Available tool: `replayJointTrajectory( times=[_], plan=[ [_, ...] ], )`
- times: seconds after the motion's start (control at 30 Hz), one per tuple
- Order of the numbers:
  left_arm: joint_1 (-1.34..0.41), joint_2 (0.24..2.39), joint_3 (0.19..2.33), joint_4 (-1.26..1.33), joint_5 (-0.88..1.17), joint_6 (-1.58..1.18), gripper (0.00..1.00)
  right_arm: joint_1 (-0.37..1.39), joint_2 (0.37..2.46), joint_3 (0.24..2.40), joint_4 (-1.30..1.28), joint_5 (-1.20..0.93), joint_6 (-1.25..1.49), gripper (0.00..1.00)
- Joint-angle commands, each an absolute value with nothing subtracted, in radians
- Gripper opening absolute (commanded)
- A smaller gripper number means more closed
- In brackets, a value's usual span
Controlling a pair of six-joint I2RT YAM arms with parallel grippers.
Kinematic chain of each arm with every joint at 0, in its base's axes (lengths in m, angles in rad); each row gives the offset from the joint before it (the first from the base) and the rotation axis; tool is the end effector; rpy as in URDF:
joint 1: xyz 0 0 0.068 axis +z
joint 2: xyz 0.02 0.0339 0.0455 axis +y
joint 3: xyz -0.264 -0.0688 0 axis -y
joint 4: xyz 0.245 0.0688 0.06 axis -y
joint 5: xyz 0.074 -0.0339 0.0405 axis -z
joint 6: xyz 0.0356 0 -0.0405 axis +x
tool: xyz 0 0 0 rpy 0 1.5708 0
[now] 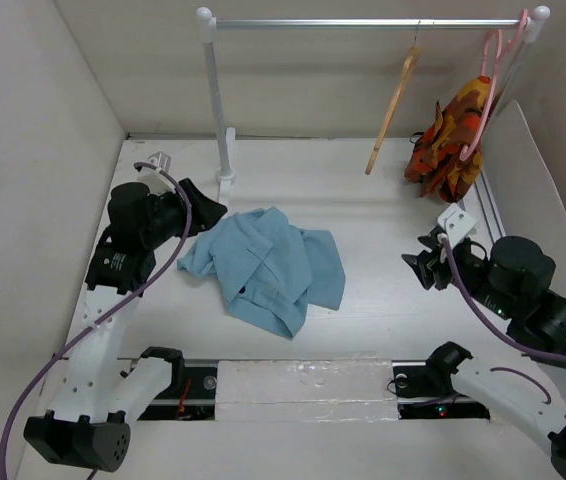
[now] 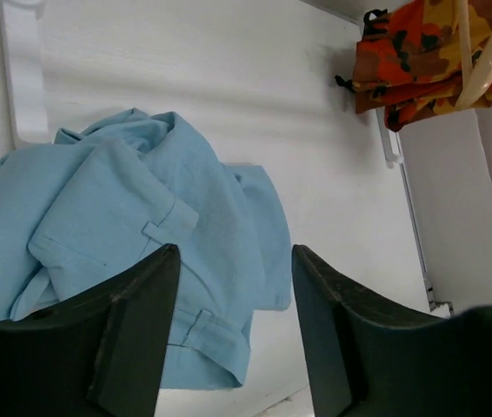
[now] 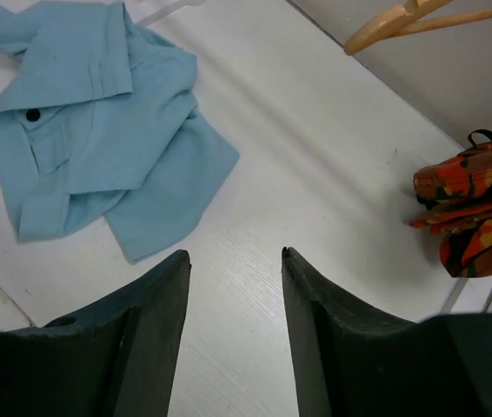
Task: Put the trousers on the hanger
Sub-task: Fold the trousers
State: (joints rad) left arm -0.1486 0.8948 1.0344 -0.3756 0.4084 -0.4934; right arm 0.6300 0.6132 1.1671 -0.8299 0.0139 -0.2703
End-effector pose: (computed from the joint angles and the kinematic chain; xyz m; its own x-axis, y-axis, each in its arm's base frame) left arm 0.1886 -0.0425 0.3880 -0.4489 -0.3723 -0.8123 0.3465 0.7654 -0.5423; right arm 0.0701 0.0505 0.4155 -0.0578 -0.3726 -0.9262 -0.6161 0.7433 -0.2606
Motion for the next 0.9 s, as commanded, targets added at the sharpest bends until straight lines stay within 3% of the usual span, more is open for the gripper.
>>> replayJointTrajectory(
  times=[0.0,0.07,0.1,0.17,0.23,0.3,0.33,0.37,0.47,0.5,0.53,0.57,0.6,0.63,0.67,0.7,0.77,0.87],
  plan=[
    [-0.143,0.874,1.037,-0.38,0.347,-0.497,0.51,0.637,0.606,1.129,-0.802,-0.043,-0.265,0.53],
    [-0.143,0.876,1.043,-0.402,0.292,-0.518,0.52,0.637,0.614,1.102,-0.773,-0.095,-0.265,0.48],
    [-0.131,0.879,1.046,-0.428,0.269,-0.526,0.52,0.637,0.626,1.091,-0.761,-0.121,-0.27,0.26],
    [-0.118,0.884,1.043,-0.46,0.172,-0.564,0.48,0.637,0.643,1.065,-0.707,-0.182,-0.268,0.03],
    [-0.104,0.879,1.025,-0.495,0.094,-0.597,0.47,0.646,0.681,1.023,-0.643,-0.234,-0.265,0.0],
    [-0.104,0.876,0.988,-0.511,0.011,-0.636,0.35,0.659,0.721,0.991,-0.609,-0.251,-0.265,0.0],
    [-0.095,0.879,0.977,-0.514,-0.029,-0.647,0.26,0.669,0.765,0.979,-0.557,-0.256,-0.265,0.0],
    [-0.095,0.887,0.951,-0.514,-0.06,-0.664,0.0,0.69,0.79,0.968,-0.533,-0.256,-0.265,0.0],
    [-0.095,0.929,0.895,-0.491,-0.094,-0.696,0.0,0.745,0.928,0.963,-0.448,-0.256,-0.281,0.0],
    [-0.095,0.949,0.882,-0.488,-0.091,-0.715,0.03,0.764,0.969,0.972,-0.431,-0.255,-0.294,0.0],
    [-0.081,0.974,0.874,-0.483,-0.083,-0.721,0.13,0.781,1.012,0.995,-0.402,-0.236,-0.299,0.0],
    [-0.081,1.027,0.861,-0.474,-0.059,-0.721,0.37,0.796,1.104,1.005,-0.385,-0.23,-0.301,0.0],
    [-0.081,1.054,0.853,-0.474,-0.061,-0.733,0.46,0.808,1.145,1.012,-0.362,-0.235,-0.307,0.22],
    [-0.081,1.078,0.847,-0.465,-0.061,-0.744,0.52,0.821,1.19,1.019,-0.306,-0.264,-0.308,0.38],
    [-0.081,1.118,0.83,-0.459,-0.067,-0.752,0.68,0.821,1.274,1.034,-0.281,-0.276,-0.31,0.49],
    [-0.081,1.132,0.819,-0.45,-0.071,-0.762,0.74,0.821,1.317,1.041,-0.261,-0.282,-0.31,0.67],
    [-0.081,1.152,0.796,-0.414,-0.075,-0.796,0.83,0.83,1.394,1.084,-0.201,-0.308,-0.308,0.73],
    [-0.072,1.166,0.746,-0.379,-0.093,-0.842,0.86,0.83,1.54,1.176,-0.15,-0.334,-0.313,0.79]
  ],
)
